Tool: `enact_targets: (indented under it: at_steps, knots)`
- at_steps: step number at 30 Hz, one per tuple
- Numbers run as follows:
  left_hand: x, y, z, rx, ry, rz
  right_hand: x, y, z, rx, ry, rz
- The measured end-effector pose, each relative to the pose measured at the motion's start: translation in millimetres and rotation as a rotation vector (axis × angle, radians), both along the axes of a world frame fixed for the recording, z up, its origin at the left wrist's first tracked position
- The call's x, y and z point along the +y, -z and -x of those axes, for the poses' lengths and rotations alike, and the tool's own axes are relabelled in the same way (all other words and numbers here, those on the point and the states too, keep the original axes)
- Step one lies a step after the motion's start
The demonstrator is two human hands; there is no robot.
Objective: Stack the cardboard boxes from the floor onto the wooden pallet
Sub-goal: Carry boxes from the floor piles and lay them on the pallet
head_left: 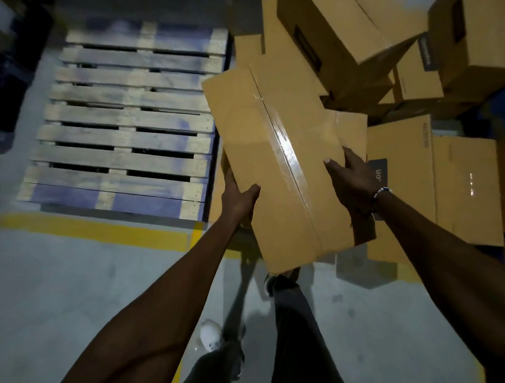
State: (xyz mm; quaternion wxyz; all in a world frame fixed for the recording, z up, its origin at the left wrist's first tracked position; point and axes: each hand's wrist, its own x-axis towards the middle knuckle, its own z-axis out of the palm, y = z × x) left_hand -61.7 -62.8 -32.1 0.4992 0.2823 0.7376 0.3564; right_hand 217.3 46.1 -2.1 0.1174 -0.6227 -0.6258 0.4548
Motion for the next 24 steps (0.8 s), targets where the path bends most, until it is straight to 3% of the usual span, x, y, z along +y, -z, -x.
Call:
enact_targets:
  at_steps: [8, 15, 24]
  knots:
    - [-143.4, -104.0, 133.2, 0.056, -0.113, -0.177, -145.1, -79.9, 128.2, 0.118, 0.026, -0.072]
    - [-256.7, -163.7, 240.4, 0.074, -0.242, -0.195, -236.2, -133.6, 236.9, 0.224, -0.041, -0.039]
    - [-267.9, -177.1, 327.8, 0.066, -0.302, -0.194, -245.6, -157.4, 333.1, 0.294, -0.081, -0.018]
